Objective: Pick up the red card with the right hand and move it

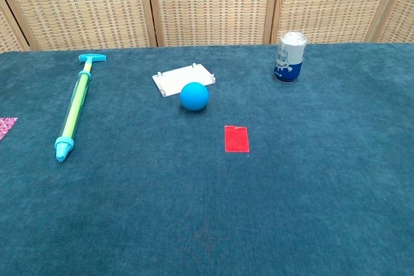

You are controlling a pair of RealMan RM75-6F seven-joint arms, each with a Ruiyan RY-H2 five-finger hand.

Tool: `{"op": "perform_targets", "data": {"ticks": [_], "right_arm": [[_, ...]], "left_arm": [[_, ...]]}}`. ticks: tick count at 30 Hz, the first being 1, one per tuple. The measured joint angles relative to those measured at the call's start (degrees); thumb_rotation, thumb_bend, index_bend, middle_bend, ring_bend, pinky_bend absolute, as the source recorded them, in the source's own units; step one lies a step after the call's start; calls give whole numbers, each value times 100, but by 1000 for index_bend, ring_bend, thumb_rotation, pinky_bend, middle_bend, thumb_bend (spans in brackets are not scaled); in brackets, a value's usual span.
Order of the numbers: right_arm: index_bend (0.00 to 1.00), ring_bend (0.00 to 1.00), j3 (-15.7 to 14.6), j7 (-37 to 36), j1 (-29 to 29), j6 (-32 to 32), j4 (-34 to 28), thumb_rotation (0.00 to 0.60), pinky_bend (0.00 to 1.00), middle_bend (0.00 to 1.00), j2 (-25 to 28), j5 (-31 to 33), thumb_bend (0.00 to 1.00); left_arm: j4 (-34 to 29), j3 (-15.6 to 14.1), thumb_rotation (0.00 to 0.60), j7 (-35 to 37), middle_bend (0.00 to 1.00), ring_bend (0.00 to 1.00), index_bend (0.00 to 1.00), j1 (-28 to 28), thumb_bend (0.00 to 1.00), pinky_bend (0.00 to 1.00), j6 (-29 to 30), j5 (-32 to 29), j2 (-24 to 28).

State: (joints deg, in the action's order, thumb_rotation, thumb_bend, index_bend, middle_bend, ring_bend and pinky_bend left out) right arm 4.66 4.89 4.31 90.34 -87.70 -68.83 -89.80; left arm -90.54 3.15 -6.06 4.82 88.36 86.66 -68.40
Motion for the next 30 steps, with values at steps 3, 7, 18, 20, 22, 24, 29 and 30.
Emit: {"op": "perform_targets", "data": {"ticks": [3,7,18,20,22,24,29,30], "right_arm": [[0,0,3,-26,6,-23,11,600,0,0,-3,15,125],[0,0,-6,-61,11,-65,5,600,0,0,9,35,125],[0,0,-14,-55,10,-61,-43,600,0,0,10,18,126],[0,0,-18,-55,14,-68,-46,600,0,0,9,13,126],[0,0,-25,-56,18,-73,-41,600,0,0,6,0,125],[0,0,-32,-60,21,-94,-39,600,0,0,9,3,125],[0,0,-46,-82,22,-124,-68,600,0,0,37,13,126],[0,0,-48,-81,21,-119,-74,600,0,0,39,3,126]], "left_arm": [[-1,-1,600,-44,0,0,0,1,144,0,5,8,-16],[-32,-4,600,-63,0,0,0,-12,144,0,25,12,-7],[-42,-12,600,-42,0,0,0,-8,146,0,-9,14,21],[-44,-10,600,-50,0,0,0,-4,148,0,-28,-3,27],[-56,-10,600,-63,0,0,0,-4,149,0,-31,-9,32],[-70,-11,600,-78,0,0,0,-9,150,0,-26,-9,39],[-100,-20,600,-118,0,0,0,-29,151,0,7,7,47],[-105,-21,600,-121,0,0,0,-31,151,0,12,12,48]]}}
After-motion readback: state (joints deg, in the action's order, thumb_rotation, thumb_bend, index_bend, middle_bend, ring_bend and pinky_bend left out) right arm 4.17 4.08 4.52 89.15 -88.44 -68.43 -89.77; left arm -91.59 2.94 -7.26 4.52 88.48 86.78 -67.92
